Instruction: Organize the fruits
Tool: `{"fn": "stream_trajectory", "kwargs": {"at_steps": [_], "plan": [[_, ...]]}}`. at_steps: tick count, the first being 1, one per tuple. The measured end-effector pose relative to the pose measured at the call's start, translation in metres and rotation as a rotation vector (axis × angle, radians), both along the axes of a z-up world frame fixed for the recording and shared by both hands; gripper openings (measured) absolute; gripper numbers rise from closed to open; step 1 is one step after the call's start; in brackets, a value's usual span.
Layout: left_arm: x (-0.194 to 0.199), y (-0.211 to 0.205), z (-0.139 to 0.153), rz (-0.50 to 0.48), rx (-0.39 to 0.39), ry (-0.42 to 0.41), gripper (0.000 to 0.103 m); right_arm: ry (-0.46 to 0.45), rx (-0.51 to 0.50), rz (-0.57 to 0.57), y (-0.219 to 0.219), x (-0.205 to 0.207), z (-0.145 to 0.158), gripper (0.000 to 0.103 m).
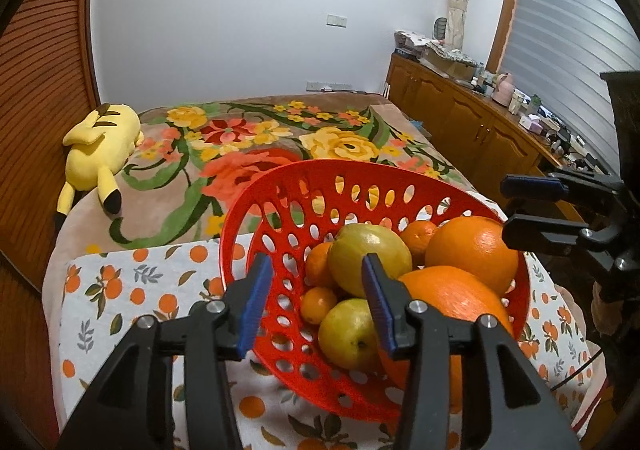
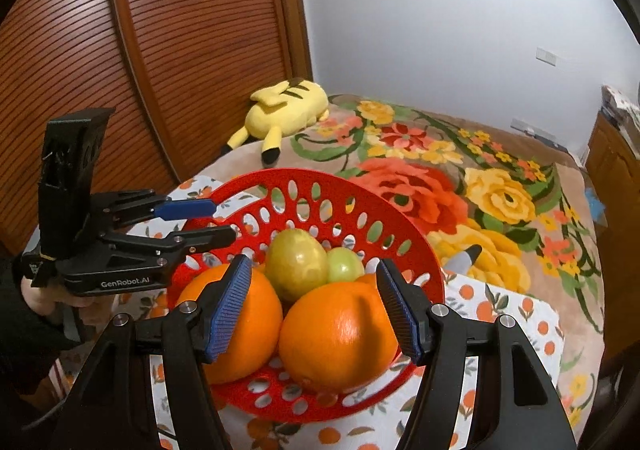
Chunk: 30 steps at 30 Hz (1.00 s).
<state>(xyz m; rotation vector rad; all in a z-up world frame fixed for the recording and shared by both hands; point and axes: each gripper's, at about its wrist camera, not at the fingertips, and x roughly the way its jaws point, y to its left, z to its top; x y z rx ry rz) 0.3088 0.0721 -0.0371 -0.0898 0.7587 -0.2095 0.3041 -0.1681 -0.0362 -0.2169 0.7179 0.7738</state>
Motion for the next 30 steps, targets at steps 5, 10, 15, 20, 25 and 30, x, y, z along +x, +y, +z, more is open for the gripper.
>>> {"fn": "stream_trajectory", "kwargs": {"at_steps": [5,10,15,20,25,30], "plan": [[-0.02,-0.003,0.013,0.008,0.015,-0.022,0.05,-0.014,0.015,-0.02,-0.009,-0.021,0.004,0.067],[-0.047,-0.009,0.025,0.017,0.029,-0.051,0.052,-0.025,0.029,-0.036,-0.018,-0.046,0.004,0.067],[-0.074,-0.018,0.03,0.02,0.044,-0.064,0.053,-0.038,0.051,-0.066,-0.03,-0.072,0.002,0.067],[-0.098,-0.028,0.031,0.015,0.053,-0.075,0.054,-0.057,0.068,-0.1,-0.043,-0.097,0.0,0.067],[-0.125,-0.043,0.031,0.015,0.073,-0.096,0.057,-0.081,0.096,-0.144,-0.057,-0.115,0.0,0.075],[-0.15,-0.051,0.034,0.015,0.087,-0.151,0.07,-0.127,0.089,-0.183,-0.064,-0.134,0.0,0.082]]}}
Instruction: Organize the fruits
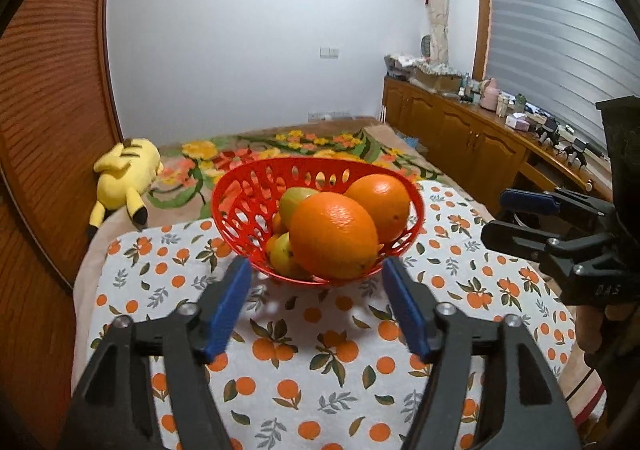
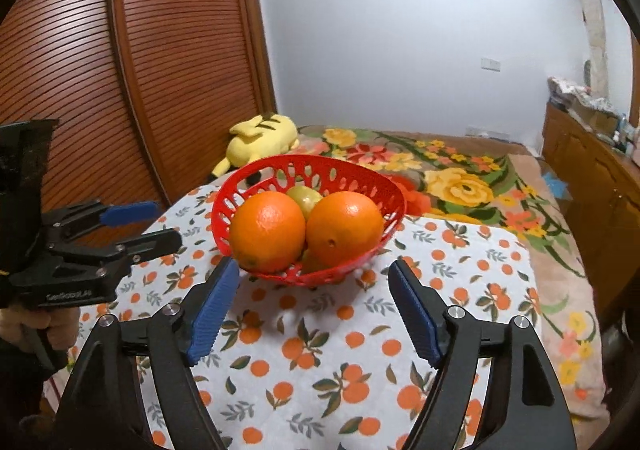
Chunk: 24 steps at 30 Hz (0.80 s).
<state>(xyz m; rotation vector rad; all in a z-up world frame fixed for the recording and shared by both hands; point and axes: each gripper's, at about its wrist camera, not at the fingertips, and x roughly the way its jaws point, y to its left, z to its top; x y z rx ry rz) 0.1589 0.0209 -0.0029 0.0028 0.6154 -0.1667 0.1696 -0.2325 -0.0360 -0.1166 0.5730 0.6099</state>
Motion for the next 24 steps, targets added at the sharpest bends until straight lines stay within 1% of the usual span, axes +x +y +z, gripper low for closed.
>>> {"fn": "stream_trajectory", "kwargs": {"at_steps": [2,4,6,9,12,18,21,24], "plan": [[-0.008,-0.003,0.002,0.0,0.0,-0.01,0.072,-0.021,0.0,-0.016,-0.002,-0.008,0.001,0.085],[-0.016,-0.005,0.005,0.007,0.0,-0.021,0.079,-0.033,0.011,-0.024,-0.005,-0.016,0.002,0.087],[-0.023,-0.007,0.008,0.013,0.004,-0.043,0.089,-0.046,0.021,-0.034,-0.008,-0.022,0.003,0.089],[-0.036,-0.008,0.014,0.015,-0.001,-0.075,0.098,-0.064,0.04,-0.05,-0.013,-0.031,0.005,0.091],[-0.045,-0.007,0.019,0.032,0.003,-0.091,0.1,-0.077,0.053,-0.06,-0.017,-0.038,0.008,0.094],[-0.061,-0.007,0.028,0.078,0.015,-0.116,0.1,-0.121,0.055,-0.083,-0.021,-0.055,0.017,0.095],[-0.072,-0.007,0.032,0.07,-0.018,-0.135,0.1,-0.141,0.066,-0.089,-0.023,-0.064,0.022,0.095],[-0.081,-0.008,0.035,0.07,-0.01,-0.154,0.1,-0.163,0.074,-0.1,-0.025,-0.073,0.025,0.095]]}}
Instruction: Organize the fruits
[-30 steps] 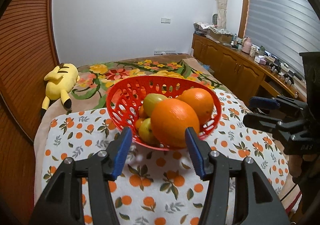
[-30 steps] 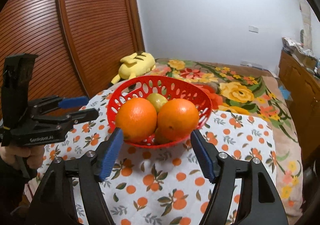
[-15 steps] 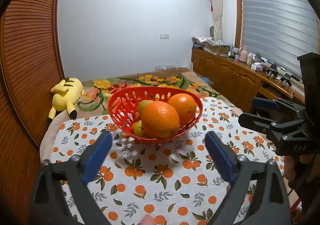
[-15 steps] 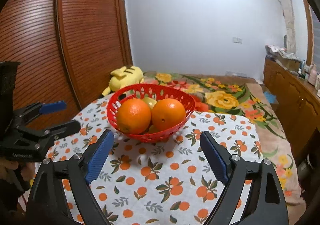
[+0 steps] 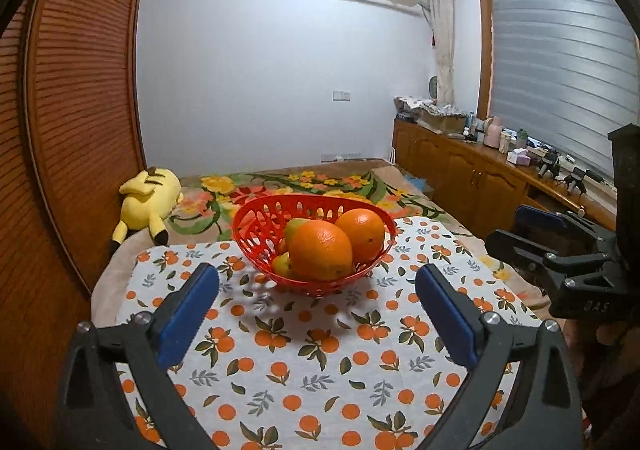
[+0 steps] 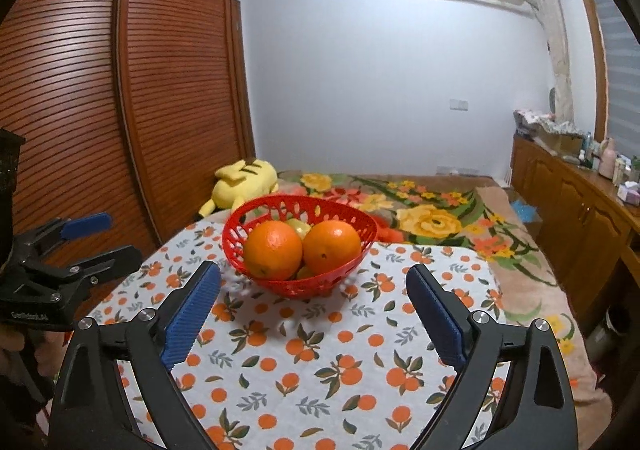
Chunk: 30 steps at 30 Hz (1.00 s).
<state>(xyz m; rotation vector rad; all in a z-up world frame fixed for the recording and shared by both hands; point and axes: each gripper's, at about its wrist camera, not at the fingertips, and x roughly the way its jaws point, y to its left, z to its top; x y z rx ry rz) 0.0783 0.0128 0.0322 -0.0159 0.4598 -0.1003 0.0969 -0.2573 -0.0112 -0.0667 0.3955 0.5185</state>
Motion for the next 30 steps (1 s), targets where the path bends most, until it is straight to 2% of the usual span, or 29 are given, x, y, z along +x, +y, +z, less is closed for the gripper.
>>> {"fn": "stream_trajectory", "kwargs": {"at_steps": [12,30], "plan": [[-0.027,0.001,0.004,0.025,0.004,-0.031,0.1,-0.044,0.036,-0.033,-0.008,-0.023,-0.002,0.096],[-0.032,0.007,-0.005,0.038,-0.013,-0.022,0.1,-0.048,0.041,-0.052,-0.014,-0.031,-0.009,0.096]]}}
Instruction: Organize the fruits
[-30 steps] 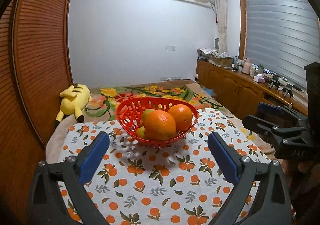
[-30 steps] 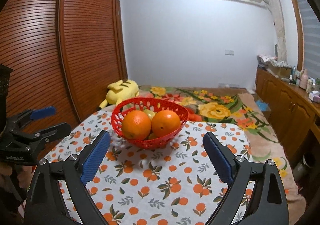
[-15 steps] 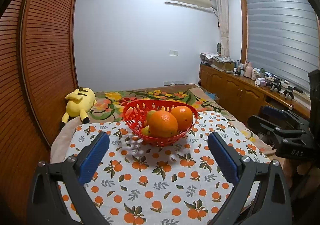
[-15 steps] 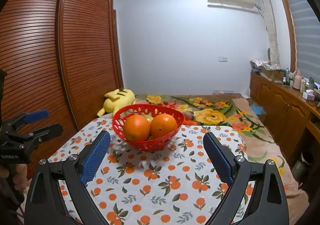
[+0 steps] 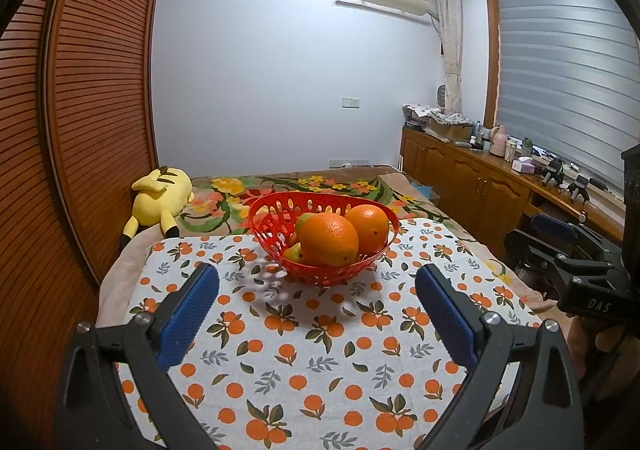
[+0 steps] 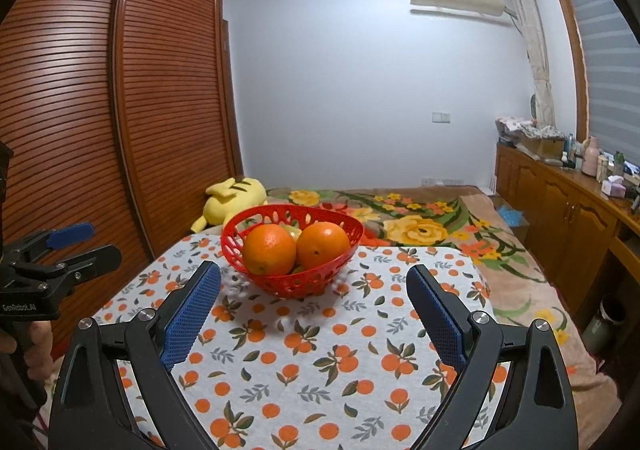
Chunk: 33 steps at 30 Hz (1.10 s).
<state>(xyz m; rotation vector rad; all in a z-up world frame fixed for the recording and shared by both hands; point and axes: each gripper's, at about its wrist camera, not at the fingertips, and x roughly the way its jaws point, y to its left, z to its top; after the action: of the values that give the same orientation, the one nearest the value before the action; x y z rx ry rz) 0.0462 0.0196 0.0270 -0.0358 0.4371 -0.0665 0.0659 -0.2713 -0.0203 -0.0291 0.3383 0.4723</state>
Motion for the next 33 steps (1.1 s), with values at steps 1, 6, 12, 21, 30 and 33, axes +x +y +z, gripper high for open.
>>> {"fn": "stream_trajectory", "kwargs": {"at_steps": [1,6,12,21,30,33], "plan": [[0.0003,-0.0001,0.0003,0.0,0.0,0.001,0.1,0.0,-0.001,0.001,0.0,-0.0003,-0.0004,0.096],[0.0004,0.0002,0.0002,0.0,-0.001,0.001,0.1,0.001,0.0,0.0,0.0003,-0.0002,0.0001,0.096],[-0.0006,0.0001,-0.0002,0.003,-0.001,0.0,0.1,-0.001,-0.001,-0.002,0.0004,-0.0005,0.0,0.096],[-0.0022,0.0001,-0.0002,0.003,-0.002,0.001,0.1,-0.001,-0.001,-0.002,0.0003,-0.0007,-0.0002,0.096],[-0.0049,-0.0007,0.0011,0.005,0.0,0.0,0.1,-0.003,-0.002,-0.003,0.0004,-0.0014,-0.0006,0.096],[-0.0072,-0.0027,0.0019,0.006,-0.002,-0.001,0.1,-0.002,-0.002,-0.003,0.0006,-0.0015,-0.0006,0.096]]}}
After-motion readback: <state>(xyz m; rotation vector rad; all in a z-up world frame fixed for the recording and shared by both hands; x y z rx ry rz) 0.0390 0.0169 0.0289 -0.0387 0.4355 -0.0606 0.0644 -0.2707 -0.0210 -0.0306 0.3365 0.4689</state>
